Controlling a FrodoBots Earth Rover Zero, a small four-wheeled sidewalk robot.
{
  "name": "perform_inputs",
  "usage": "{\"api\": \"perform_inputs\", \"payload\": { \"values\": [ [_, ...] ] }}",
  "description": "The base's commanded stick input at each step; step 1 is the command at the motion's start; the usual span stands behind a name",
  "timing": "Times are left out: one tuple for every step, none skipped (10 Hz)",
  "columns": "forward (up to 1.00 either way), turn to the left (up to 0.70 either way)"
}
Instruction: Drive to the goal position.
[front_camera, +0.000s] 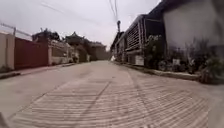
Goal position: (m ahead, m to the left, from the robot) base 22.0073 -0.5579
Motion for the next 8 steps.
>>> {"api": "perform_inputs", "payload": {
  "values": [
    [0.70,0.26],
    [0.70,0.35],
    [0.70,0.35],
    [0.70,0.35],
    [0.70,0.35],
    [0.70,0.00],
    [0.70,0.00],
    [0.70,0.00]
  ]
}}
